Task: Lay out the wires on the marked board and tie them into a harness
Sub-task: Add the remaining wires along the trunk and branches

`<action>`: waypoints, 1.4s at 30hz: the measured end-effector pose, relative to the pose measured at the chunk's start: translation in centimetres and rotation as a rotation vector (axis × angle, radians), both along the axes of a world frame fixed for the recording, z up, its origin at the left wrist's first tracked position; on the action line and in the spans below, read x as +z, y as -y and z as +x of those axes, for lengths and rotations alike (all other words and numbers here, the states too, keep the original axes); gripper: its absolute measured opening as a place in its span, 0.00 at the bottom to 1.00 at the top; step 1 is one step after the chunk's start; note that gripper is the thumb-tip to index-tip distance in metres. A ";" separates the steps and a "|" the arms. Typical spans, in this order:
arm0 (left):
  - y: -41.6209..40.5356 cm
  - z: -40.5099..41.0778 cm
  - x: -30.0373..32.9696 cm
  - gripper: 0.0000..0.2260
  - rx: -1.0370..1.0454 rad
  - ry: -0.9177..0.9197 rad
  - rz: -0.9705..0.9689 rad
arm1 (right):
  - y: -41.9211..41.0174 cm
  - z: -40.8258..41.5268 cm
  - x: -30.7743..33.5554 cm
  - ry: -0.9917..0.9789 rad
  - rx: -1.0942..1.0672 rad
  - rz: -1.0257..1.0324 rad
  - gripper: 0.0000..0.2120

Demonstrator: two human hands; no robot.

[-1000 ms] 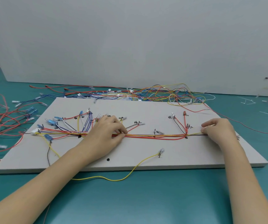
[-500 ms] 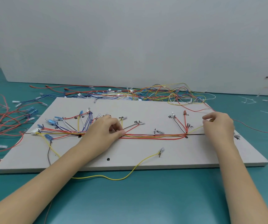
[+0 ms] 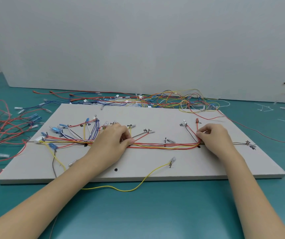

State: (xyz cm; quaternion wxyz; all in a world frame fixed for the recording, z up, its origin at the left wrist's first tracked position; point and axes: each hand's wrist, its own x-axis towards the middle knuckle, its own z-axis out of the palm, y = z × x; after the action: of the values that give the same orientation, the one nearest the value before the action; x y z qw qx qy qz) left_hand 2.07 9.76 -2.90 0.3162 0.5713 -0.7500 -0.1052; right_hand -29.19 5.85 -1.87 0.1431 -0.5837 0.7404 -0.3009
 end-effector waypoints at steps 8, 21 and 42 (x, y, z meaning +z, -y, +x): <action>0.4 -0.1 0.1 0.06 -0.009 -0.013 0.014 | 0.6 -0.3 -0.4 0.054 0.041 -0.042 0.07; 0.2 -0.3 0.1 0.06 -0.001 0.067 -0.035 | 0.5 0.2 -1.4 0.057 0.019 -0.136 0.06; 0.7 1.5 0.4 0.08 0.093 0.064 -0.015 | 1.5 3.0 -1.3 0.108 0.021 -0.139 0.05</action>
State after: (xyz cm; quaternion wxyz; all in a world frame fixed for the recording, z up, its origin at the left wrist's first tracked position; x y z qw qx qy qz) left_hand 3.56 9.06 -2.53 0.3008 0.6061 -0.7333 -0.0663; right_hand -26.19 4.32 -3.14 0.1451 -0.5828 0.7029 -0.3810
